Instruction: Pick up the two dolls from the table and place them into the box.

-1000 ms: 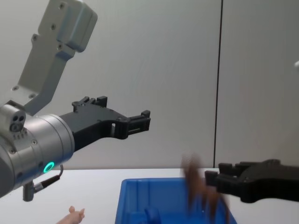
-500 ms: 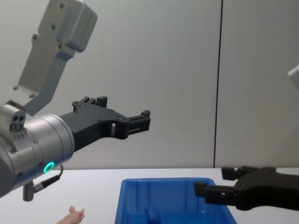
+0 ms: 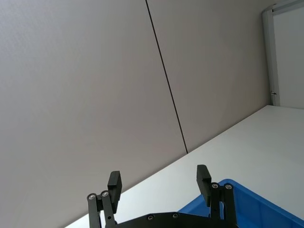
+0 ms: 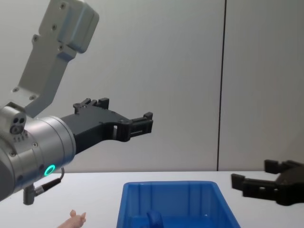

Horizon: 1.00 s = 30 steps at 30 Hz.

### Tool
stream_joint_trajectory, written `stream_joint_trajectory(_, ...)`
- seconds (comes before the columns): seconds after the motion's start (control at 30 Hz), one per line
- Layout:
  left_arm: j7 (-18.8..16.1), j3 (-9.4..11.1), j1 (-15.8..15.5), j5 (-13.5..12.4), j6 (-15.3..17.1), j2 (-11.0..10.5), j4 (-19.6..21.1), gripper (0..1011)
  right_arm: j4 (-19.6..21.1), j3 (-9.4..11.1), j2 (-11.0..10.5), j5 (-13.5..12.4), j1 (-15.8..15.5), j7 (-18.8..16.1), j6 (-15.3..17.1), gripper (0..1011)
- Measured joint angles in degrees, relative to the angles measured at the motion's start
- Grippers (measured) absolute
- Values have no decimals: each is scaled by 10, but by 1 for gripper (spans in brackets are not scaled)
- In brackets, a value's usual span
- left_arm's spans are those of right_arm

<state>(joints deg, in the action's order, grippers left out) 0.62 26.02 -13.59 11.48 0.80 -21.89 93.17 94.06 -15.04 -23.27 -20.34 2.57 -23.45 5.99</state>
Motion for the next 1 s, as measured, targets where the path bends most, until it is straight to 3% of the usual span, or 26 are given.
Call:
stream_joint_trajectory(0.57, -18, -3, 14, -4, 18, -11, 15, 1001, 13, 15, -24, -24, -25, 23, -26, 1001)
stream_joint_trajectory(0.73, -38, -7, 32, 0, 44, -25, 35, 1001, 15, 17, -27, -27, -28, 25, -30, 1001)
stream_joint_trajectory(1.0, -72, -13, 69, 26, 87, -51, 65, 1001, 16, 19, -29, -30, -31, 28, -33, 1001)
